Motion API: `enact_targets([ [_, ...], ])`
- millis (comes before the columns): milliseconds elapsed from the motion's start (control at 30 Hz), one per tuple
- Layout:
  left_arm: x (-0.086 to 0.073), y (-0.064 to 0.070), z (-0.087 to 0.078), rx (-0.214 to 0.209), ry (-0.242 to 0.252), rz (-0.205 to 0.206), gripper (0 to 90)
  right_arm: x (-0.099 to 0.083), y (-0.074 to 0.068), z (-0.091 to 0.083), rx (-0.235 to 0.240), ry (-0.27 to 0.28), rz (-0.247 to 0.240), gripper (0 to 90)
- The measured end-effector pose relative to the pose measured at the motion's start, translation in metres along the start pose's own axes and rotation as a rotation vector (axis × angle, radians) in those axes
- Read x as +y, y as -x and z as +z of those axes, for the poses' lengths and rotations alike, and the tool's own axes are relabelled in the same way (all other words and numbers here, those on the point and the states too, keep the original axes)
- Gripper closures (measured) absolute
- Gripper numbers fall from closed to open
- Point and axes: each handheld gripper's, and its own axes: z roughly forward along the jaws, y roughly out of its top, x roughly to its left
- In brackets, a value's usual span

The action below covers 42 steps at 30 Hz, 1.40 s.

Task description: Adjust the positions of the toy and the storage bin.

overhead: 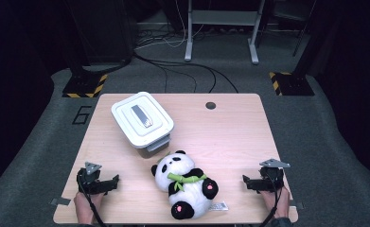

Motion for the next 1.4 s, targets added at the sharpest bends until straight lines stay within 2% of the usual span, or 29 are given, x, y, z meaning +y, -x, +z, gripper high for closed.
enact_targets([
  [100,0.0,0.0,0.0,0.0,0.0,0.0,2.1,0.006,-0.005,-0.006,0.024,0.018,-0.002,0.0],
  [200,0.0,0.0,0.0,0.0,0.0,0.0,2.1,0.023,-0.022,-0.023,0.081,0.043,-0.042,0.0],
  [233,0.0,0.0,0.0,0.0,0.0,0.0,2.1,0.023,-0.022,-0.023,0.081,0.043,-0.042,0.0],
  [267,0.0,0.0,0.0,-0.002,0.0,0.0,2.1,0.031,-0.033,-0.029,0.112,0.05,-0.067,0.0],
  [300,0.0,0.0,0.0,-0.002,0.0,0.0,2.1,0.031,-0.033,-0.029,0.112,0.05,-0.067,0.0],
  [500,0.0,0.0,0.0,0.0,0.0,0.0,2.1,0.054,-0.065,-0.047,0.184,0.07,-0.141,0.0],
  [533,0.0,0.0,0.0,0.0,0.0,0.0,2.1,0.062,-0.077,-0.052,0.212,0.076,-0.17,0.0],
  [600,0.0,0.0,0.0,0.0,0.0,0.0,2.1,0.064,-0.081,-0.054,0.222,0.079,-0.174,0.0],
  [867,0.0,0.0,0.0,0.0,0.0,0.0,2.1,0.084,-0.12,-0.059,0.321,0.071,-0.249,0.0],
  [933,0.0,0.0,0.0,0.0,0.0,0.0,2.1,0.089,-0.135,-0.056,0.347,0.055,-0.285,3.3],
  [967,0.0,0.0,0.0,0.0,0.0,0.0,2.1,0.089,-0.135,-0.056,0.347,0.055,-0.285,3.3],
  [1033,0.0,0.0,0.0,0.0,0.0,0.0,2.1,0.092,-0.146,-0.054,0.362,0.038,-0.309,6.7],
  [1167,0.0,0.0,0.0,0.0,0.0,0.0,2.1,0.098,-0.167,-0.048,0.378,0.004,-0.356,18.1],
  [1233,0.0,0.0,0.0,0.0,0.0,0.0,2.1,0.098,-0.17,-0.047,0.379,-0.002,-0.361,21.1],
  [1267,0.0,0.0,0.0,0.0,0.0,0.0,2.1,0.099,-0.176,-0.043,0.384,-0.01,-0.388,27.4],
  [1300,0.0,0.0,0.0,0.0,0.0,0.0,2.1,0.099,-0.176,-0.043,0.384,-0.01,-0.388,27.4],
  [1400,0.0,0.0,0.0,-0.002,0.0,-0.001,2.1,0.1,-0.189,-0.038,0.376,-0.043,-0.416,38.8],
])
